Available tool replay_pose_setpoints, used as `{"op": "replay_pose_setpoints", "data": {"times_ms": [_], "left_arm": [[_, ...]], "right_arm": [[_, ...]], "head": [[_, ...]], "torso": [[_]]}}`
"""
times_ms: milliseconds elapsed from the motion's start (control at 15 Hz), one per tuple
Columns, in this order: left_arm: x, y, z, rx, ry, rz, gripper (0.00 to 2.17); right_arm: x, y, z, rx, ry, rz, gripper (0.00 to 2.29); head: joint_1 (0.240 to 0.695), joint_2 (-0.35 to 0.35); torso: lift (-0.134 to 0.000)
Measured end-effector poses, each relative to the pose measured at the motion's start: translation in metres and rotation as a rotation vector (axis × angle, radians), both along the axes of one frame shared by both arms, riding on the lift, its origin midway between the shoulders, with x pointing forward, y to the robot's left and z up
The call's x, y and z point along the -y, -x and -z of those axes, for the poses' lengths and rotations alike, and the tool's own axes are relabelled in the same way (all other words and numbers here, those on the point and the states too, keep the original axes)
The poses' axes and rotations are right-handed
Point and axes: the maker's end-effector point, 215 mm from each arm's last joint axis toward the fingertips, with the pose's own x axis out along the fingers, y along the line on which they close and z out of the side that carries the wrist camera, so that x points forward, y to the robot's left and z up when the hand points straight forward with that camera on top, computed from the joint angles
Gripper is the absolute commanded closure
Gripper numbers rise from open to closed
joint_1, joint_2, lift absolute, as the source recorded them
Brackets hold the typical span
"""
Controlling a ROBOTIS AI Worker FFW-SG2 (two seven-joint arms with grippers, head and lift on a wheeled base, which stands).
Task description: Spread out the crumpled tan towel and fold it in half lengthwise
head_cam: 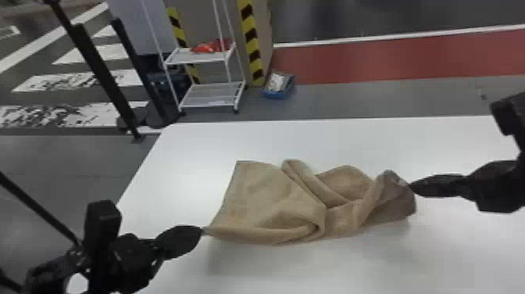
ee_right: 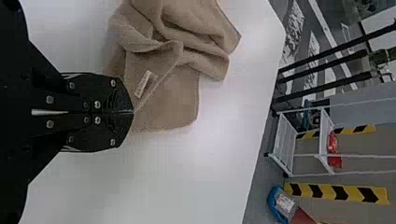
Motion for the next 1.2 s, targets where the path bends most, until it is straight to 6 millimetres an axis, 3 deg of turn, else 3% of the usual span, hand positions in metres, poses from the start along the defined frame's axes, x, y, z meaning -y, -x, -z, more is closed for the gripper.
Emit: {"op": "replay_pose_setpoints", "data": {"times_ms": [133,267,333,467,533,667,933,1067,1200], "left_arm": [[0.001,-0.001,0.002,-0.003,0.001,0.001,1.44],[0.001,-0.003,0.003,-0.005,0.0,-0.001,1.44],[0.0,-0.003,0.004,-0.006,-0.002,-0.003,1.44],[0.0,-0.002,0.004,-0.009,-0.005,-0.002,1.44],[-0.001,-0.002,0.004,-0.011,-0.007,-0.002,1.44],[-0.002,-0.001,0.005,-0.014,-0.009,-0.003,1.44],[-0.001,-0.001,0.006,-0.014,-0.009,-0.002,1.44],[-0.001,-0.001,0.005,-0.013,-0.009,-0.002,1.44],[-0.001,-0.001,0.005,-0.014,-0.008,-0.001,1.44]], "right_arm": [[0.012,0.028,0.018,0.056,0.12,-0.14,2.14],[0.024,0.04,0.031,0.122,0.241,-0.225,2.09],[0.03,0.042,0.033,0.139,0.279,-0.243,1.77],[0.046,0.039,0.032,0.17,0.359,-0.257,0.16],[0.057,0.036,0.031,0.182,0.412,-0.257,0.0],[0.077,0.027,0.023,0.221,0.509,-0.266,0.0],[0.098,0.013,-0.02,0.342,0.632,-0.275,0.07],[0.085,0.018,-0.025,0.359,0.632,-0.286,0.09],[0.058,0.031,-0.01,0.337,0.637,-0.328,0.22]], "head": [[0.695,0.208],[0.695,0.194],[0.695,0.188],[0.695,0.169],[0.695,0.158],[0.695,0.134],[0.695,0.093],[0.695,0.106],[0.695,0.137]], "torso": [[-0.124],[-0.124],[-0.124],[-0.124],[-0.124],[-0.124],[-0.124],[-0.124],[-0.124]]}}
